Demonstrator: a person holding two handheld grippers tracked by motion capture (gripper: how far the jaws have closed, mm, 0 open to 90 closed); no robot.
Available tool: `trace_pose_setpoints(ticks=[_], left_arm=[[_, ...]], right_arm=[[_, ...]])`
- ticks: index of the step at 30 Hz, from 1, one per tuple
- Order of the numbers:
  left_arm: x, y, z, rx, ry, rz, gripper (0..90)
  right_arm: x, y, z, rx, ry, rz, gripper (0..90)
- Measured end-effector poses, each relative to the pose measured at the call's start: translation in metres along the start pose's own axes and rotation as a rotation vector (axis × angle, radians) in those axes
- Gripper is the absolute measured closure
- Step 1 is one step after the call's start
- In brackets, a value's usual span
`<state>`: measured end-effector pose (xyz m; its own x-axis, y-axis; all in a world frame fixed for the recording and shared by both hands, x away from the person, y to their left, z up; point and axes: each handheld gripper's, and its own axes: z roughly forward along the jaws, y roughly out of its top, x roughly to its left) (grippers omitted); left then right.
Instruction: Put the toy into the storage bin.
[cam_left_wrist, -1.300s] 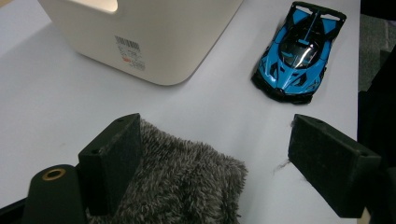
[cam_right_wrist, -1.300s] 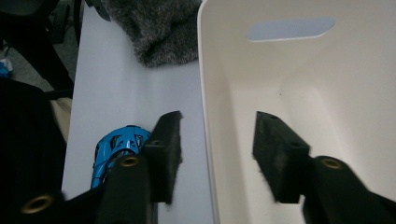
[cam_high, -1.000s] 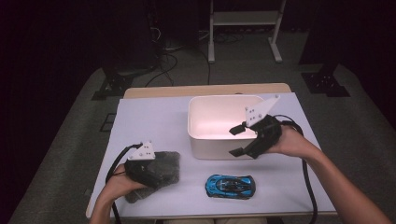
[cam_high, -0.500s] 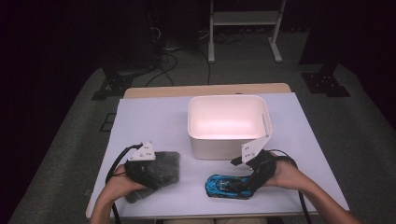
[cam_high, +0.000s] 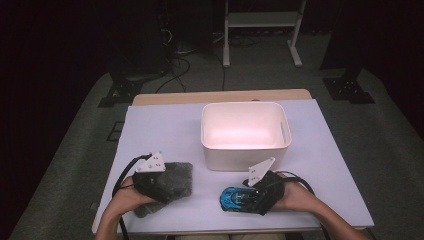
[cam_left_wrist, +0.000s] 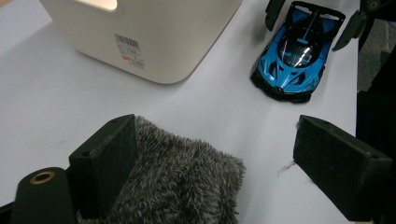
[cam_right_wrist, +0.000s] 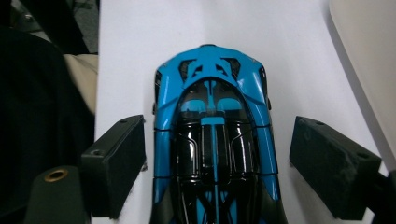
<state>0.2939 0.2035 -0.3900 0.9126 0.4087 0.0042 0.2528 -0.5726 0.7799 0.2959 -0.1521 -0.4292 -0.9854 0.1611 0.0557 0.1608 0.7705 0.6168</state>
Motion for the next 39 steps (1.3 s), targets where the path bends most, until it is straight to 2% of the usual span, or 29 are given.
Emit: trace_pose_setpoints(ticks=[13,23,26,29,39], left_arm=[[0.001,-0.001,0.000,0.002,0.000,-0.002,13.1],[0.001,0.000,0.000,0.003,-0.002,0.001,13.1],[0.001,0.000,0.000,0.002,-0.001,-0.002,13.1],[0.001,-0.001,0.000,0.002,0.001,-0.003,13.1],[0.002,-0.002,-0.003,-0.007,0.005,-0.006,13.1]], right_arm=[[0.004,-0.008,0.020,0.036,-0.036,-0.012,14.9],[0.006,-0.012,0.019,0.015,-0.058,-0.016,18.6],[0.007,-0.010,0.018,0.024,-0.047,-0.035,25.0],[0.007,-0.008,0.018,0.037,-0.047,-0.034,25.1],[0.006,-0.009,0.016,0.021,-0.038,-0.040,25.6]])
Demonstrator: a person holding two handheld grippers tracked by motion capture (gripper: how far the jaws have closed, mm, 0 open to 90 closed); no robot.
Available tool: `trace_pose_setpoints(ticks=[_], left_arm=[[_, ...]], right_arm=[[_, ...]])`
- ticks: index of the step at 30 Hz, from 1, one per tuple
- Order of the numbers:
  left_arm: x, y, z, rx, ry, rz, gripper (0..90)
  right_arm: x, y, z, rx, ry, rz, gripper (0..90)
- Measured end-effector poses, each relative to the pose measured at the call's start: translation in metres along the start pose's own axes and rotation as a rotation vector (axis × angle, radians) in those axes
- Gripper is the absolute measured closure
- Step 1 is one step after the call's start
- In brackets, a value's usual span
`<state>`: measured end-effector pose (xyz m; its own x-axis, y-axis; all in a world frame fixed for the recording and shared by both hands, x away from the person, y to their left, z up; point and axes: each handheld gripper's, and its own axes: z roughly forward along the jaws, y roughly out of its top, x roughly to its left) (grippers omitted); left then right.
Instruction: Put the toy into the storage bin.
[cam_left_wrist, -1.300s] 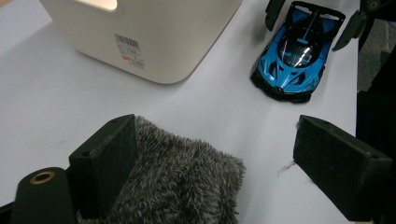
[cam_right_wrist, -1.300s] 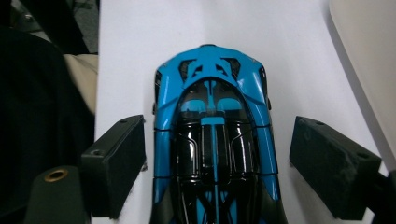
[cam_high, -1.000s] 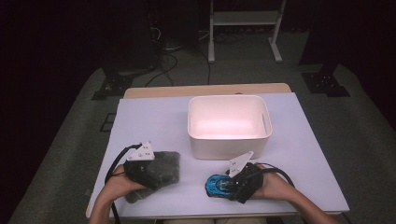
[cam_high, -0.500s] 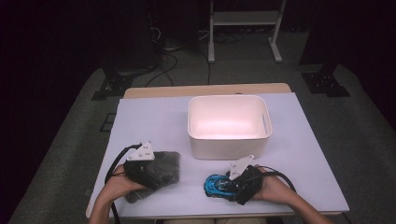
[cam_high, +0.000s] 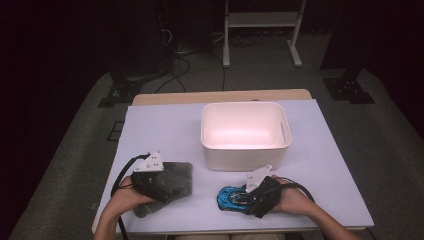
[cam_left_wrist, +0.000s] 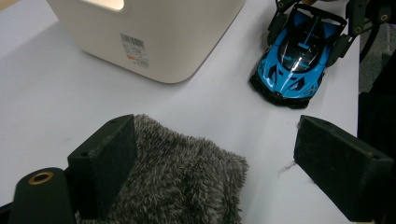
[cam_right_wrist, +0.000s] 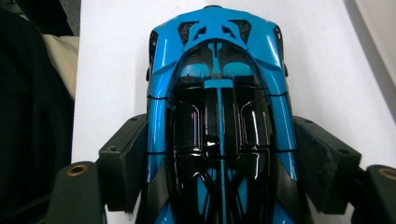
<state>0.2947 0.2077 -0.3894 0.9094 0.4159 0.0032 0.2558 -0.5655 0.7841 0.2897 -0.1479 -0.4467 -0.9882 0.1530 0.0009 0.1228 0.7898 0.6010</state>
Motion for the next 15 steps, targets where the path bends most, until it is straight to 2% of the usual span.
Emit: trace_pose_setpoints(ticks=[3,4,7,9,11,15], left_arm=[[0.000,0.000,0.000,-0.003,0.001,-0.002,13.1],[0.000,-0.001,-0.001,-0.002,0.001,-0.003,13.1],[0.000,-0.001,-0.001,-0.002,0.002,-0.005,13.1],[0.001,-0.001,-0.002,-0.002,0.001,-0.002,13.1],[0.001,-0.001,-0.002,-0.007,0.003,-0.006,13.1],[0.001,-0.002,-0.002,-0.007,0.001,-0.006,13.1]], right_arm=[[0.000,0.000,-0.001,0.002,-0.005,-0.005,25.6],[-0.001,0.000,-0.001,0.002,0.013,0.001,25.6],[-0.001,0.001,-0.003,0.001,0.015,-0.001,25.6],[-0.002,0.001,-0.004,-0.013,0.025,0.007,25.6],[-0.002,0.002,-0.008,-0.016,0.016,-0.001,25.6],[-0.002,0.006,-0.017,-0.043,0.037,0.000,25.6]])
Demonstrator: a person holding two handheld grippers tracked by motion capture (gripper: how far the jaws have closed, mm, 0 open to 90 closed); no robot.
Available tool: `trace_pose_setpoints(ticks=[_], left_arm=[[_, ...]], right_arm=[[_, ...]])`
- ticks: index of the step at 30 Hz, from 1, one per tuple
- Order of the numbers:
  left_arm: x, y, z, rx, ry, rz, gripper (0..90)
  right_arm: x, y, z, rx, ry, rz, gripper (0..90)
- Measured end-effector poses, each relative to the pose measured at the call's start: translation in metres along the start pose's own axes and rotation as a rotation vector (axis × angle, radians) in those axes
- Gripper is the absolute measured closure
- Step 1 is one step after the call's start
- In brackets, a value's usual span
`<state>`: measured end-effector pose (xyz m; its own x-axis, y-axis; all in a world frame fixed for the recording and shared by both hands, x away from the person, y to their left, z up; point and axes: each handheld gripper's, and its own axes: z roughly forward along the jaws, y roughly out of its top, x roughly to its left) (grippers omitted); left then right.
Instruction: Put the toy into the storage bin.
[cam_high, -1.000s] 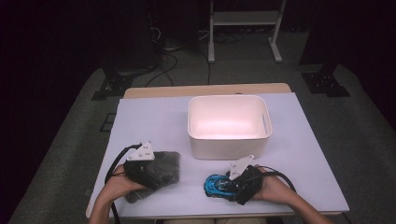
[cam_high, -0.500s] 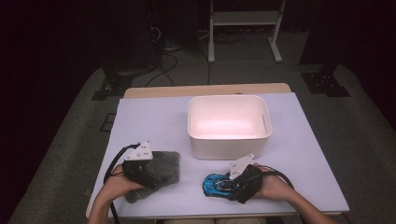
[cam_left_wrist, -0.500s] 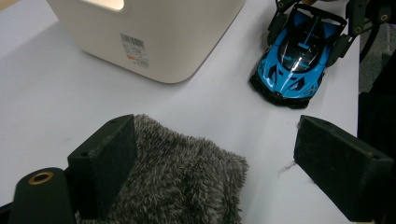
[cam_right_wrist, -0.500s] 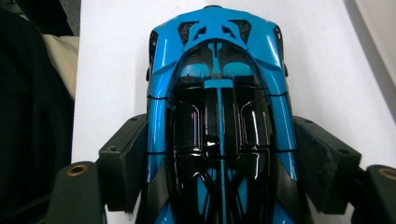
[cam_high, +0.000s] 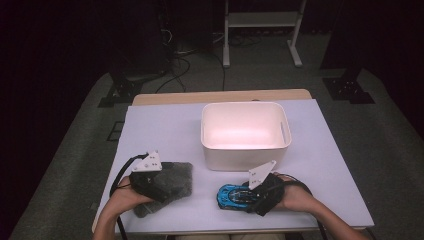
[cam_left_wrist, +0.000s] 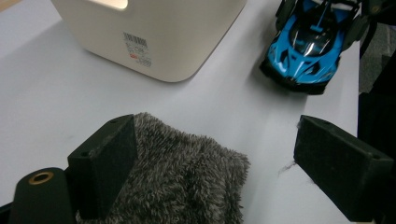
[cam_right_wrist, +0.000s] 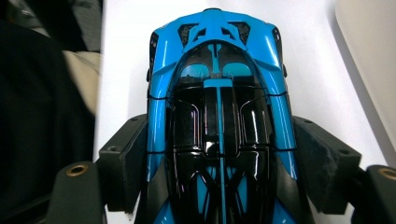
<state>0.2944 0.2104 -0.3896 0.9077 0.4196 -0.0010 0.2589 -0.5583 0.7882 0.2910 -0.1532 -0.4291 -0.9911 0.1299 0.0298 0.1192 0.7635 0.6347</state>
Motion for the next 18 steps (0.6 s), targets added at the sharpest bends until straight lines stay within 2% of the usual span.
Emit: trace_pose_setpoints(ticks=[9,18], left_arm=[[0.001,0.000,0.000,0.003,0.002,0.005,13.1],[0.001,-0.001,0.000,-0.005,0.000,0.003,13.1]], right_arm=[[0.004,0.014,-0.030,-0.054,0.021,-0.010,25.5],[0.007,0.034,-0.061,-0.091,0.014,-0.036,25.5]])
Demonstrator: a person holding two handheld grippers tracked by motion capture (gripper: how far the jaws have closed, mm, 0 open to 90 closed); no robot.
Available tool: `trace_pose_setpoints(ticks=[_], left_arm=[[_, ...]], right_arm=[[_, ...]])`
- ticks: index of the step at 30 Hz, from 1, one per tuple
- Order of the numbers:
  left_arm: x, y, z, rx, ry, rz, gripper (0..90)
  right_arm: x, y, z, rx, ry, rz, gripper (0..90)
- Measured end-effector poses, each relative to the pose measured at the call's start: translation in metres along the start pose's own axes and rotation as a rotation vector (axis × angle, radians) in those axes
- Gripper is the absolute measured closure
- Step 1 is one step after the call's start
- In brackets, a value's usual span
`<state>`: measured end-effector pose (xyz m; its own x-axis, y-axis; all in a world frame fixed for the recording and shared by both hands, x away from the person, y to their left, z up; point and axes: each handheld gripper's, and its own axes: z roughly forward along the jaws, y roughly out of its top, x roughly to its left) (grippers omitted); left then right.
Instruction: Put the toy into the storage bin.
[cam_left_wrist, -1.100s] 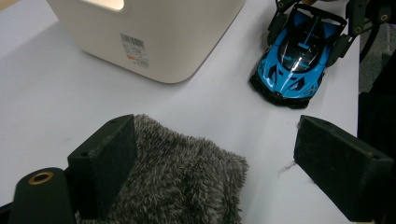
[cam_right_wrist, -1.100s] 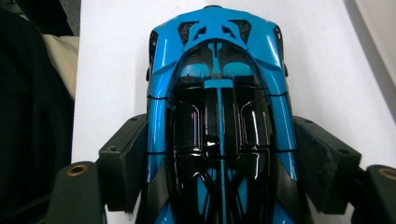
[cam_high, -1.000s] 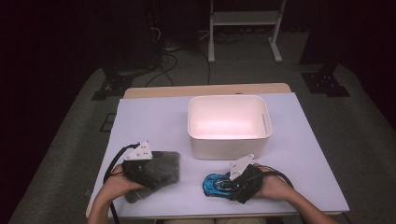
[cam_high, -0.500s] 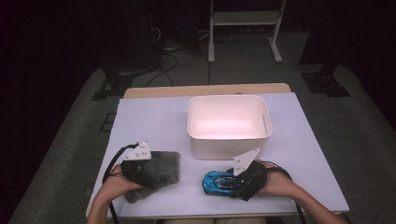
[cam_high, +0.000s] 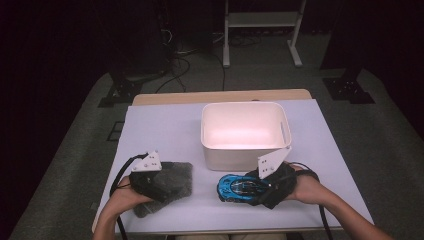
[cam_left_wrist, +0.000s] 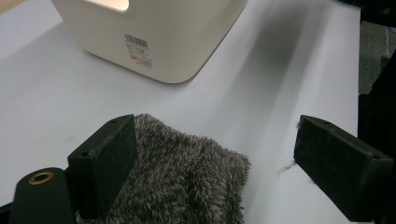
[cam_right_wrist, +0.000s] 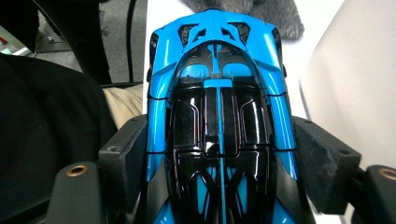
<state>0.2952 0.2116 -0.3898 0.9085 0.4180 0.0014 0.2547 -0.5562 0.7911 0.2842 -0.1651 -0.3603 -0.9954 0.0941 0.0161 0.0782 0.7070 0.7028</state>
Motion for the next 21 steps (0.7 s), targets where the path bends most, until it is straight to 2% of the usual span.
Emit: trace_pose_setpoints(ticks=[9,21], left_arm=[[0.000,0.000,0.000,-0.009,-0.004,-0.005,13.1],[0.004,-0.002,-0.001,-0.013,-0.007,-0.010,13.1]], right_arm=[[-0.003,0.026,-0.028,-0.024,-0.018,-0.034,25.5],[-0.024,0.057,-0.055,-0.017,-0.032,-0.049,25.5]])
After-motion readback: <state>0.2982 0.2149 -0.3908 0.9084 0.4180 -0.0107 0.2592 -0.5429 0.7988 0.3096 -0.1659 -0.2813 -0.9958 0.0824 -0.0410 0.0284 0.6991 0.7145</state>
